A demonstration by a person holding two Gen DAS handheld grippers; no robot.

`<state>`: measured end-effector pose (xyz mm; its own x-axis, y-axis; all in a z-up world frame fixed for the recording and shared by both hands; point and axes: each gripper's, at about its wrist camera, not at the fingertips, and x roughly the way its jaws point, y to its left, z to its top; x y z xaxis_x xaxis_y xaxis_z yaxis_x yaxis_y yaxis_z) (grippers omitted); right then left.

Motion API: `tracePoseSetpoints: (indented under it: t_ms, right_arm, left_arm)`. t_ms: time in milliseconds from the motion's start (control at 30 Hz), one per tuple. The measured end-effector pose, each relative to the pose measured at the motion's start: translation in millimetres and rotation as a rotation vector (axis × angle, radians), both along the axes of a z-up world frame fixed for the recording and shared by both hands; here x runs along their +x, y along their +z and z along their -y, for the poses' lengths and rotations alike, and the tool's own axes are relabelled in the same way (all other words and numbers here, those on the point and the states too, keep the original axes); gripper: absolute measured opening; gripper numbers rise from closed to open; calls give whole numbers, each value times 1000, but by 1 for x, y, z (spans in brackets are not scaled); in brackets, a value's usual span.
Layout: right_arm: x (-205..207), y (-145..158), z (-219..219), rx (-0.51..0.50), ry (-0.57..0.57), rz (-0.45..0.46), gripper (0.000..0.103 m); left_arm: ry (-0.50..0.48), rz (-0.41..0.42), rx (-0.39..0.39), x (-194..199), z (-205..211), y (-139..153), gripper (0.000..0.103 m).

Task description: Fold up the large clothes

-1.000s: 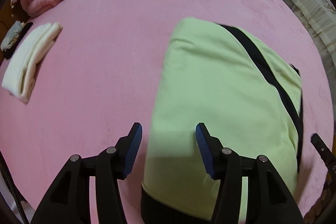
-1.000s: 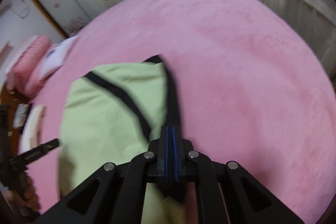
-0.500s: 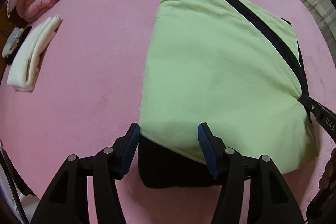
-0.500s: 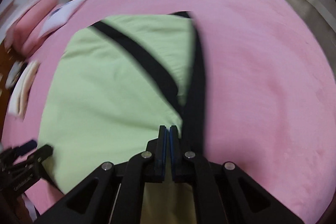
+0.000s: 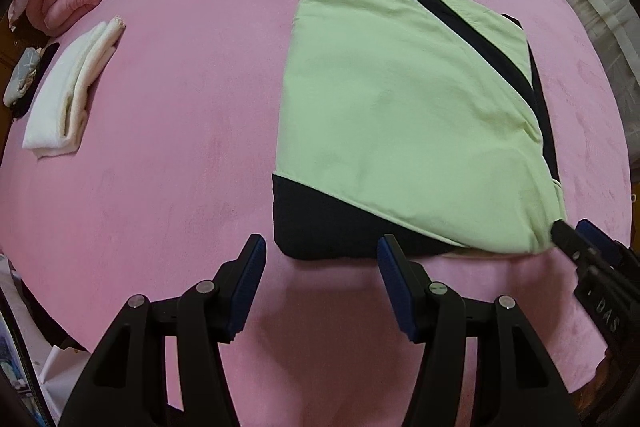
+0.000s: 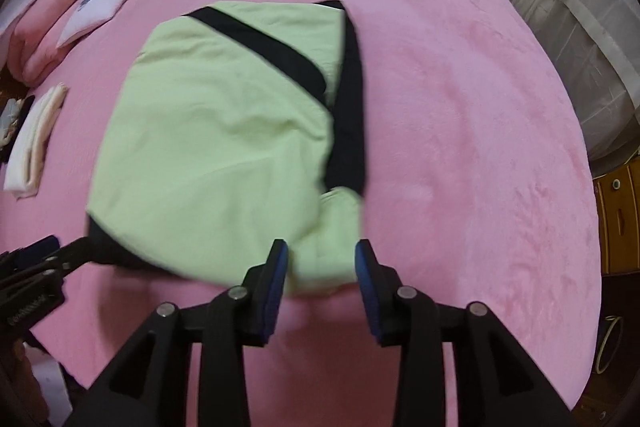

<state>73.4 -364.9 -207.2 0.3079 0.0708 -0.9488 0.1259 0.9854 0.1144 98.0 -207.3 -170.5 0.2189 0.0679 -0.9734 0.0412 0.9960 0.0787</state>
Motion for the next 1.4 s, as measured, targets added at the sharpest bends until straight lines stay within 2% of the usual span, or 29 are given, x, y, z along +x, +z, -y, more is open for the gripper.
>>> tracePoseSetpoints:
  t_ms: [33,67,200,267,700,1400]
  right_arm:
    - [5,5,-2,17,4,-3,56]
    - [4,9,-7,24,4,-1,59]
    - [4,32,-29,27,21,28,62]
    - [4,40,-37,23,28,34,70]
    - [-1,50,-54,-34,86,39,71]
    - [1,41,-50,-13,87,5,71]
  left_arm:
    - [-7,-4,4,-1,1,3,66]
    - [-16,-6,7,-1,1,7,67]
    - [-45,8,15,-2,4,21,75]
    - [-52,13,18,-2,4,27,77]
    - [-45,20,11,-4,-10,34,79]
    - [-24,14,-11,1,-12,28,79]
